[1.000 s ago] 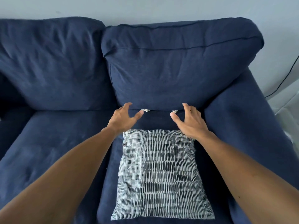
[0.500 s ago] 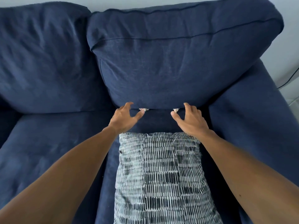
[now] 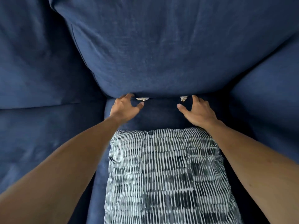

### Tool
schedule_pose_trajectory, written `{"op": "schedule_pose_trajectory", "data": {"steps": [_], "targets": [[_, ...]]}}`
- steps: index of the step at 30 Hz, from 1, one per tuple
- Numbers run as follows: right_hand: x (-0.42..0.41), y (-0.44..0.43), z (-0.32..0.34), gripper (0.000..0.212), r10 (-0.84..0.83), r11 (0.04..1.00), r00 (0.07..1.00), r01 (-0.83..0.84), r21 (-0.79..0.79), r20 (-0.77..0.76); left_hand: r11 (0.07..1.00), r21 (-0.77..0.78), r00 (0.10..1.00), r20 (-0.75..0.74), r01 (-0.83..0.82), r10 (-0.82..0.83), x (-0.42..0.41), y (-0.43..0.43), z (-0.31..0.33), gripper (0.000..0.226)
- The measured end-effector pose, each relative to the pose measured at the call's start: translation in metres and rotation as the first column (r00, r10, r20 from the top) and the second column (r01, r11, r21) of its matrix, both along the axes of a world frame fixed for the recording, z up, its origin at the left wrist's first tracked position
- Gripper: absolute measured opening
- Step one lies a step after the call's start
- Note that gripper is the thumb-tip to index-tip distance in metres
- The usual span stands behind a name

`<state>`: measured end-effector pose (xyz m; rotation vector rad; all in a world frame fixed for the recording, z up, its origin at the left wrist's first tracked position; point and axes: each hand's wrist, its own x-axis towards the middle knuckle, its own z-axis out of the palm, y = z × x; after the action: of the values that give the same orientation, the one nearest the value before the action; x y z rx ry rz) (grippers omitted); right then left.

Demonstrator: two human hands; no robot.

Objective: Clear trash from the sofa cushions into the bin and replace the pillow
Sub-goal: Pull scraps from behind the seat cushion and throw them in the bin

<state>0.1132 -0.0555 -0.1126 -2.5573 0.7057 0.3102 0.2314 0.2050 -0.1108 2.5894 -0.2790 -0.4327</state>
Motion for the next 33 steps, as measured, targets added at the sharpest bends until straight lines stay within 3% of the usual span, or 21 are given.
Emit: {"op": "schedule_pose_trajectory", "data": {"steps": [9,15,24,33], "targets": [[0.028,-0.015,-0.049,0.067,-0.039,0.996,0.985,0.052,-0.073,0.171,0.997,0.054,0.989,0.138,-0.062,0.054,0.023,-0.019,-0.053,0.069],[0.037,-0.011,-0.064,0.044,-0.085,0.994,0.952,0.1,-0.036,0.294,0.986,0.07,0.969,0.208,-0.154,0.136,0.017,-0.031,-0.064,0.056],[0.03,-0.012,-0.052,0.02,-0.105,0.994,0.909,0.084,0.07,0.403,0.987,-0.057,0.967,0.198,-0.151,0.16,0.018,-0.025,-0.054,0.03],[0.012,-0.013,-0.003,0.016,-0.062,0.997,0.927,0.073,-0.018,0.37,0.986,-0.139,0.965,0.233,-0.09,0.121,-0.007,-0.012,-0.017,0.022]]}}
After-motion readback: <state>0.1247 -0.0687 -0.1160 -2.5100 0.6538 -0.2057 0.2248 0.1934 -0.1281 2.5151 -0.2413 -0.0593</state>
